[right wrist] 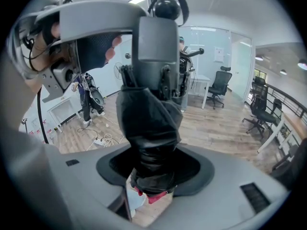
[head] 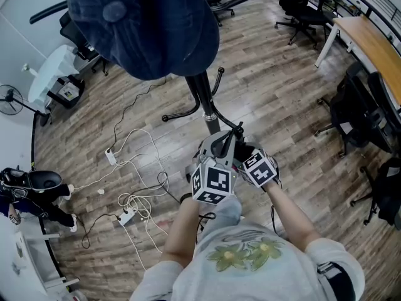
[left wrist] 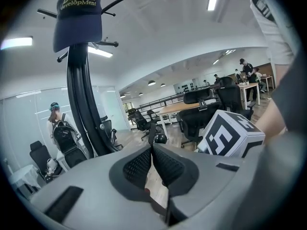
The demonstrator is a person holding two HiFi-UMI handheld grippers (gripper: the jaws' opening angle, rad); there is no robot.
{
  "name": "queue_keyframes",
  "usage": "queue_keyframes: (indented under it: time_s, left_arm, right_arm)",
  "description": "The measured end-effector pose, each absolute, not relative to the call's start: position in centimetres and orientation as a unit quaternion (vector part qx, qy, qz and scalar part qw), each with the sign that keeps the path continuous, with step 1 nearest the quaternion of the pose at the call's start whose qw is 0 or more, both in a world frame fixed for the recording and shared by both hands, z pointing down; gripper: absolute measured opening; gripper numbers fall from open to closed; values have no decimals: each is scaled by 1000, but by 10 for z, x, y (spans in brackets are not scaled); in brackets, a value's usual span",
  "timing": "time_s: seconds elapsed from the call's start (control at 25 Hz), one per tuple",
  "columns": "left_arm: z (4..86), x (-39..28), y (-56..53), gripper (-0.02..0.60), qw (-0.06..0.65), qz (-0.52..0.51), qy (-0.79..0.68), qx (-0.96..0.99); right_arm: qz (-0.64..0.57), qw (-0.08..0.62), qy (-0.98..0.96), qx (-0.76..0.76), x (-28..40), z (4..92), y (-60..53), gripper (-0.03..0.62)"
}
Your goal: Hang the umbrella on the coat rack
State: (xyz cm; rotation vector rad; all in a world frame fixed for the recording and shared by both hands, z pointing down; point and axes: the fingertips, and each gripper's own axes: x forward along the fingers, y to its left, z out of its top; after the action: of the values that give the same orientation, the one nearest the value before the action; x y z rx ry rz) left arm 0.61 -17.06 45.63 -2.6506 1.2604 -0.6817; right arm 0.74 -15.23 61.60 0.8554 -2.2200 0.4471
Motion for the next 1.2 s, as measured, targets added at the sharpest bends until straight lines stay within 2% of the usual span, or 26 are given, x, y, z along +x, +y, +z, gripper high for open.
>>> queue_keyframes:
  time_s: [1.2]
  left_arm:
    - [488, -29, -202, 17, -6, -217, 464, -858]
  right_arm:
    - [173, 370, -857, 315, -11, 639, -170, 225]
